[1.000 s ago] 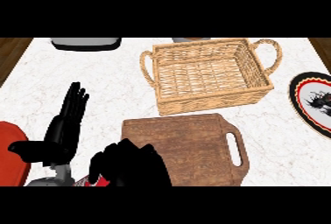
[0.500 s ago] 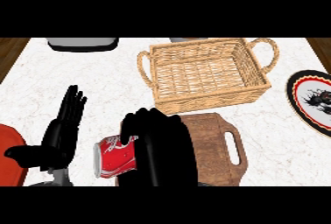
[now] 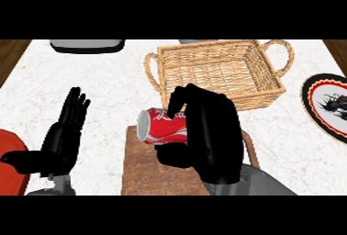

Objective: Pick the can from the cutting board and place it in the basket

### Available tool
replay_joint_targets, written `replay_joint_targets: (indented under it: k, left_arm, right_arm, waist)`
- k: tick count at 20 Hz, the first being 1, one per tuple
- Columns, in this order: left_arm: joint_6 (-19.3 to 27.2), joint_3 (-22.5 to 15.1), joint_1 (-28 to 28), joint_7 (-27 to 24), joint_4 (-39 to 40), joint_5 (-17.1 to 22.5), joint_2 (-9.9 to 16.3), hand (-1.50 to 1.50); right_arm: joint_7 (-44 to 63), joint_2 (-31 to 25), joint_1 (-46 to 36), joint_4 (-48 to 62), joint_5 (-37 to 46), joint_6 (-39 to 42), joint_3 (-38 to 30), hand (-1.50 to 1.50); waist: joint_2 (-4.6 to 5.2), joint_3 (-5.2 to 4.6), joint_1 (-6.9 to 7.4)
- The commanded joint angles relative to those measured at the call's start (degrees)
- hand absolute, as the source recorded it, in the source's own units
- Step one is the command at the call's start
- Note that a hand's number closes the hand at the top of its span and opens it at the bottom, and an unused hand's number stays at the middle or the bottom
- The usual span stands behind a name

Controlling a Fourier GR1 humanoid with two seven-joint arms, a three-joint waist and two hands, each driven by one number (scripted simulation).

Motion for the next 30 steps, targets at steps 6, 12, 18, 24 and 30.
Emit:
replay_joint_targets:
  k: [6, 12, 18, 24, 30]
  left_arm:
    - [-1.3, 0.9, -0.5, -3.5, 4.1, 0.0, -0.6, 0.00]
    - [0.8, 0.4, -2.7, 2.7, -0.4, -1.2, -1.1, 0.00]
    - [-0.9, 0.3, 1.4, 3.6, -4.5, -0.9, -0.2, 0.00]
    - [0.8, -1.9, 1.2, 1.5, -4.1, -4.1, -2.3, 0.00]
    - [-1.1, 1.6, -2.0, -2.4, 4.0, -2.1, -1.5, 0.00]
  right_arm:
    - [-10.0, -3.8, 3.0, 5.1, -4.0, 5.5, -11.5, 1.50]
    - [-15.4, -1.9, 6.1, 10.3, 0.9, 4.6, -10.8, 1.50]
    - [-21.7, 0.0, 6.3, 14.4, -0.7, 4.2, -17.2, 1.50]
    - [-32.4, -2.1, 13.2, 18.4, -1.5, -1.6, -20.8, 1.50]
    - [-31.0, 1.5, 9.2, 25.3, -0.2, -5.1, -25.8, 1.50]
  waist:
    - [0.14, 0.00, 0.19]
    - [0.07, 0.01, 0.15]
    - [0.04, 0.01, 0.32]
    - [0.04, 0.02, 0.23]
    - [0.13, 0.01, 0.20]
